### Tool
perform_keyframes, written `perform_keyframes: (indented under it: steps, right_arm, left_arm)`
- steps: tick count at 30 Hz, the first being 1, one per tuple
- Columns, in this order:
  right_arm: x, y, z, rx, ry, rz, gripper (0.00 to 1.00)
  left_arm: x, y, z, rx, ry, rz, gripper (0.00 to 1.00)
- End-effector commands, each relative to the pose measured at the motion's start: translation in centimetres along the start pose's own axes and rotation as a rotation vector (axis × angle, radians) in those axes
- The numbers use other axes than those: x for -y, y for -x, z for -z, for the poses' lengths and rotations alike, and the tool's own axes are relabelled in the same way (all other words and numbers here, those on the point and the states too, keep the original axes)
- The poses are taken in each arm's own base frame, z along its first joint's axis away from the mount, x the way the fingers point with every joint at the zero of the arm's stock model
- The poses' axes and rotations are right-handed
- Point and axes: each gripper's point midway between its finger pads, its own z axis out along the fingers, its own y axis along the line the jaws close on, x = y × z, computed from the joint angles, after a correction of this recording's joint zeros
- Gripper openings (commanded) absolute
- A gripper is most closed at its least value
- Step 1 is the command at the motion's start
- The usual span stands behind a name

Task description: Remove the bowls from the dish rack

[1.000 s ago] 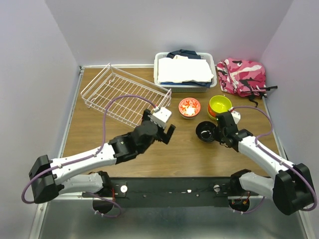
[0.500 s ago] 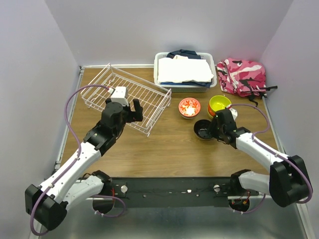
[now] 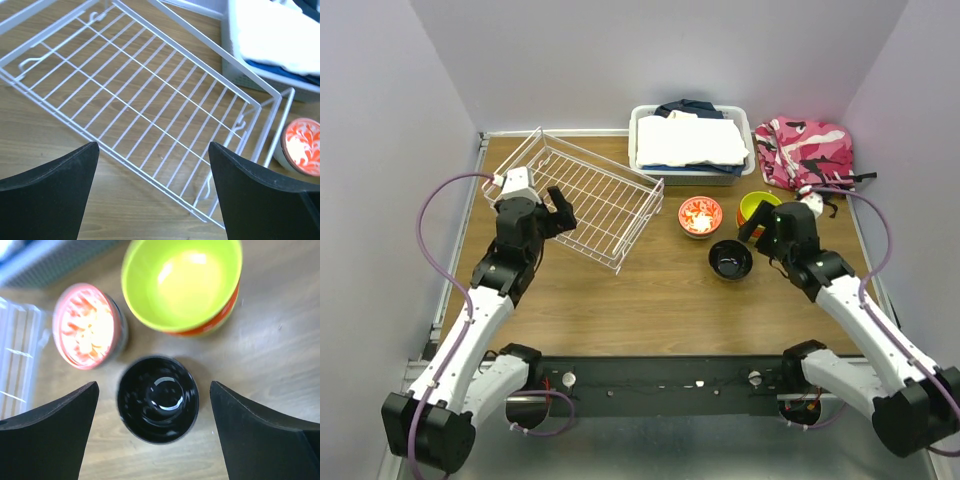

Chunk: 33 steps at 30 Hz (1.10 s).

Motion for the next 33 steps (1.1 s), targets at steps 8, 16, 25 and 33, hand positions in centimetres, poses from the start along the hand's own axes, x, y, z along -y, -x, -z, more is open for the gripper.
perform_keyframes:
  steps: [8, 16, 25, 33]
  right_arm:
    - [0.8, 11.5, 9.4, 0.399, -0.03, 0.036, 1.0]
    - [2.4, 14.8, 14.6, 0.616, -0.018, 0.062, 1.0]
    - [3.3, 15.5, 17.0, 0.713, 0.0, 0.088, 1.0]
    - [4.4, 15.1, 17.0, 0.763, -0.021, 0.087, 1.0]
  left_arm:
    - [-1.7, 3.8, 3.8, 0.003, -0.004, 0.18, 0.99]
    - [-3.8, 10.4, 10.9, 0.206, 0.118, 0.013, 0.99]
    - [-7.4, 14.6, 16.9, 0.432, 0.32, -0.017, 0.99]
    - [-9.8, 12.2, 16.5, 0.499, 0.398, 0.008, 0.99]
